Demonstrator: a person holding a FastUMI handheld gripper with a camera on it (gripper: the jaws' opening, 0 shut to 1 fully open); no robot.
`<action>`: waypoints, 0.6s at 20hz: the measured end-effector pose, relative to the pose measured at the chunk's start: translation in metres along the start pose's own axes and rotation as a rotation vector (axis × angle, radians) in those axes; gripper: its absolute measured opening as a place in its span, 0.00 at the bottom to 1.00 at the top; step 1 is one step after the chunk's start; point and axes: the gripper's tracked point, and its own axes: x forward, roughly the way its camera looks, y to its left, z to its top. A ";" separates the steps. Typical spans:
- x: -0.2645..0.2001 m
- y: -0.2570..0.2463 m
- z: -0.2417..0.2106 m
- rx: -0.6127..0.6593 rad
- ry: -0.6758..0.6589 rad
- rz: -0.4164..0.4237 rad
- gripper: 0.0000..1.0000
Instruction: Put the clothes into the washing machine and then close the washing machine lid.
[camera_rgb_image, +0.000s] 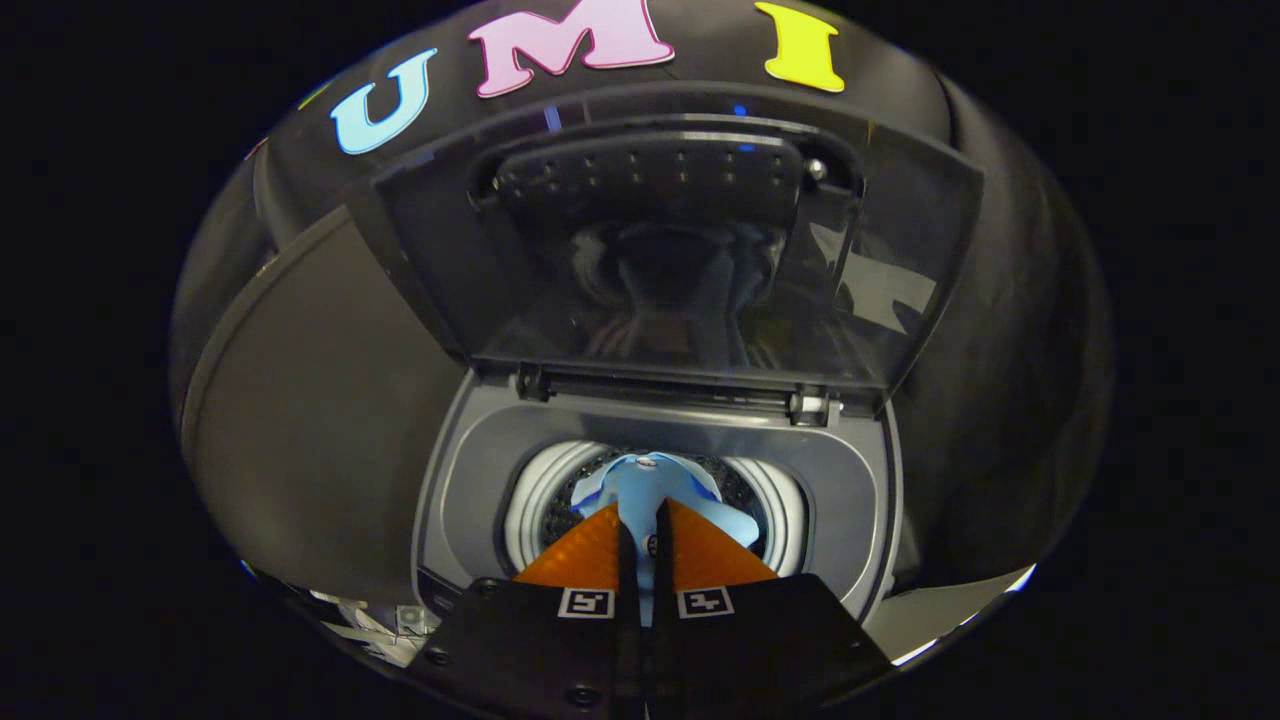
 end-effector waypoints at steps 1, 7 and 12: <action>0.006 -0.002 -0.005 -0.002 0.013 -0.003 0.08; 0.026 -0.001 -0.025 -0.019 0.042 0.000 0.08; 0.034 0.000 -0.033 0.020 0.064 0.012 0.17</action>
